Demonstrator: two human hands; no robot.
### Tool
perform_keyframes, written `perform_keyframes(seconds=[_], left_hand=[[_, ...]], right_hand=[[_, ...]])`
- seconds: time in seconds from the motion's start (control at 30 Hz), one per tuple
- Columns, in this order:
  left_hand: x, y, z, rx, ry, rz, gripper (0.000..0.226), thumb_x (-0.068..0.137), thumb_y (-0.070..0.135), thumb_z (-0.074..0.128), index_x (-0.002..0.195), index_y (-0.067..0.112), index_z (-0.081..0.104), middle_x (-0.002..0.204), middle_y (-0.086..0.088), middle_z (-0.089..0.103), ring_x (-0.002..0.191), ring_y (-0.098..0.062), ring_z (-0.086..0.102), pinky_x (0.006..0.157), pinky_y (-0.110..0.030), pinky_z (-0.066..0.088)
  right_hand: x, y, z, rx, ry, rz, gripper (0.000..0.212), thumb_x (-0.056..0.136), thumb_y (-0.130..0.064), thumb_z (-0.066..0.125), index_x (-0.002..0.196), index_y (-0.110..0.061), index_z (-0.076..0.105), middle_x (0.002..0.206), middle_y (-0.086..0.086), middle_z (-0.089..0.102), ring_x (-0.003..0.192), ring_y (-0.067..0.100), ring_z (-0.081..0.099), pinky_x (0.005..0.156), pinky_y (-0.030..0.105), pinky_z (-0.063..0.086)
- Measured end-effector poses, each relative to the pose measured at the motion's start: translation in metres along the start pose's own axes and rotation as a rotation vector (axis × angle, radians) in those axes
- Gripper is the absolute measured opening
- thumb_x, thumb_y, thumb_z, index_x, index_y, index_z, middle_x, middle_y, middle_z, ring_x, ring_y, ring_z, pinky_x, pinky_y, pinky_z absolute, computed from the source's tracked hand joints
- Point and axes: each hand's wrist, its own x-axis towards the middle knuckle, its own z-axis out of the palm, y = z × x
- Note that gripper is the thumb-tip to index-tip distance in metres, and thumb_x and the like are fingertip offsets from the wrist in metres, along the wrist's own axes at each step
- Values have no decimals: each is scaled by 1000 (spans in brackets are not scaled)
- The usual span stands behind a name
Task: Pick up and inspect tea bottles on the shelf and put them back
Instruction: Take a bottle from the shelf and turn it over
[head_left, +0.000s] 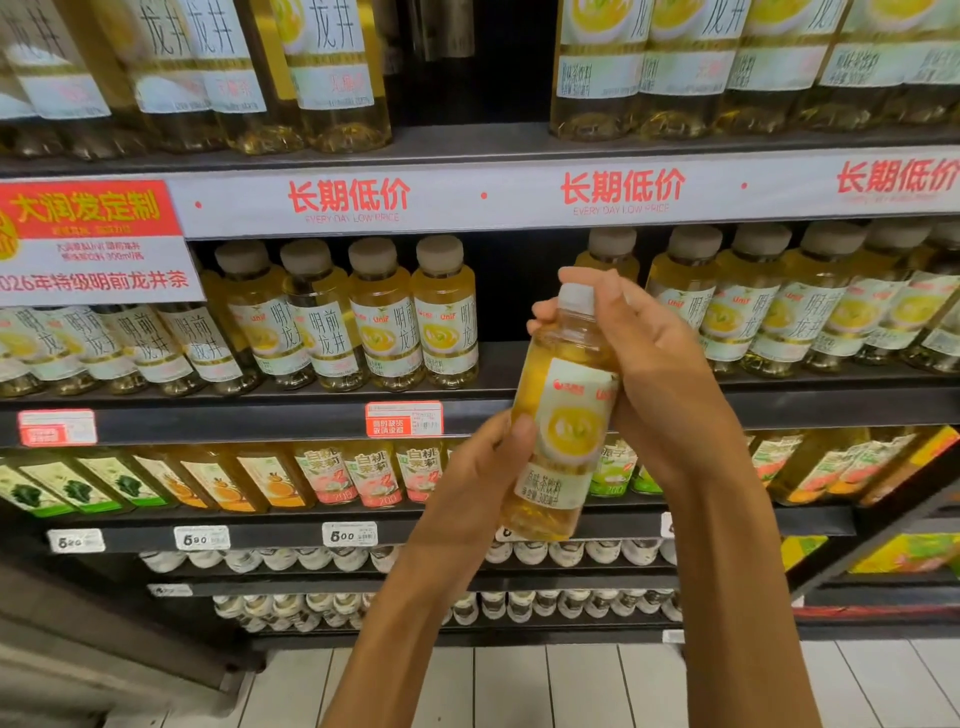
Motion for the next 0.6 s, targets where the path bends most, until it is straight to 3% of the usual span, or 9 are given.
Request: perform_keyframes(seconds=[0.1,0.3,0.37,0.5,0.6], left_hand=[[0,1,-3,-37,49,-34,42,80,63,54,100,32,75,106,-2,74,100,-19,70,77,-28,57],[-1,3,-1,-168,3,-123,61,74,61,52,114,18,69,104,-14,73,82,-25,72,64,-32,58],[0,0,0,-110,40,-126,58,80,65,48,112,21,68,103,-11,74,84,-23,72,71,-34,58],[0,-2,0,22,158,-88,48,73,61,38,93,34,72,106,5,74,103,-14,68,97,-42,50],[-1,-2,2,9,211,-81,53,73,62,37,100,30,70,104,-1,74,101,-22,69,94,-44,52]], right_hand=[[2,4,-3,67,-21,34,41,83,-52,45,112,-27,62,105,-2,74,100,15,69,81,30,58],[10,16,4,309,-71,48,47,89,-45,40,120,-13,56,96,6,72,97,23,69,88,37,56],[9,18,6,336,-54,20,44,89,-43,44,117,-12,56,90,7,70,92,22,68,84,35,56],[8,18,7,202,-15,-40,36,85,-44,51,109,-19,61,92,3,72,94,20,68,80,28,55],[7,19,10,136,-25,-35,39,85,-47,50,112,-21,60,98,1,73,99,19,68,78,26,55]])
